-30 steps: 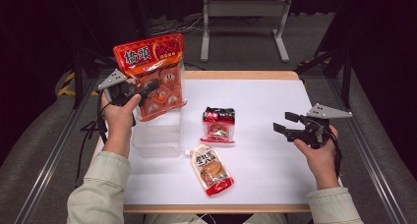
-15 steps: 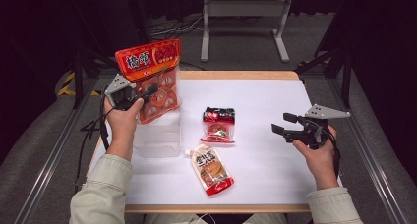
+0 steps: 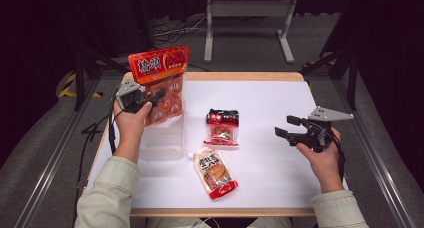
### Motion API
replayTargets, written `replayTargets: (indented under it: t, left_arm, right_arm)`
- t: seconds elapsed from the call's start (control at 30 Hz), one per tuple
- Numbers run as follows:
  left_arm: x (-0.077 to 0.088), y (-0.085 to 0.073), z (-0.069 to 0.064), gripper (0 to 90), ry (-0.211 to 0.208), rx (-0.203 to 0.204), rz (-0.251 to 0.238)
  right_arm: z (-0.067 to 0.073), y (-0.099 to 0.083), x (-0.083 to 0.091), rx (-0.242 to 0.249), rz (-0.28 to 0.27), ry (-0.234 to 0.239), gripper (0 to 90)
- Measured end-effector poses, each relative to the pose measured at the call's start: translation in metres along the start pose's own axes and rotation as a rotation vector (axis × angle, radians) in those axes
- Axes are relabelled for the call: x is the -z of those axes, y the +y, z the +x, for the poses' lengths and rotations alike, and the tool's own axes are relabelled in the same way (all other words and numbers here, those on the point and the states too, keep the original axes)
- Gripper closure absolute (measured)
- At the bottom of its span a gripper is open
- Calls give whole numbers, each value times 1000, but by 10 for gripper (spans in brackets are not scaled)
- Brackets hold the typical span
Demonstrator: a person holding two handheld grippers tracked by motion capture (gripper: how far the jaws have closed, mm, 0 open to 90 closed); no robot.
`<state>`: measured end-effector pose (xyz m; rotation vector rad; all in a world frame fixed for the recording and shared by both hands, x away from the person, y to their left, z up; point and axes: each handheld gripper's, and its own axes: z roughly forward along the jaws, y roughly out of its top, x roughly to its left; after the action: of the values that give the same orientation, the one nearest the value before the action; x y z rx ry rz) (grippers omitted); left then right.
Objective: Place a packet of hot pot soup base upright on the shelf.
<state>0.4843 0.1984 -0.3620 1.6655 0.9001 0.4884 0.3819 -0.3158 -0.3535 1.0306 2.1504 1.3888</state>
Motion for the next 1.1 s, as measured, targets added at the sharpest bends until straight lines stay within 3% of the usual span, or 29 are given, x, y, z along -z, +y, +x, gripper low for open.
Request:
replayTargets:
  t: [0.23,0.33,0.5,0.63,0.67,0.7,0.73,0.8,0.97,1.1]
  left_arm:
    - [-2,0,1,699,-22,24,33]
    - [0,3,1,700,-14,-5,77]
    - [6,3,2,695,-44,4,115]
    - [10,3,0,697,-49,-13,148]
    - [11,4,-1,698,-49,-36,185]
    - [11,4,-1,699,-49,-36,185]
    - [10,2,-3,699,-47,-61,239]
    - [11,-1,-3,699,-61,-68,235]
    - [16,-9,6,698,-97,9,212]
    - [20,-16,7,693,-120,32,215]
  right_arm:
    - [1,0,0,5,-2,1,313]
    - [2,1,0,7,-5,2,312]
    - [3,1,0,10,-3,3,312]
    - [2,1,0,7,-3,4,310]
    - [2,1,0,7,-2,4,309]
    - [2,1,0,7,-2,4,309]
    - [3,1,0,6,-2,4,309]
    - [3,0,-1,7,-1,6,309]
    - [4,0,-2,11,6,6,308]
    - [4,0,-2,7,8,8,308]
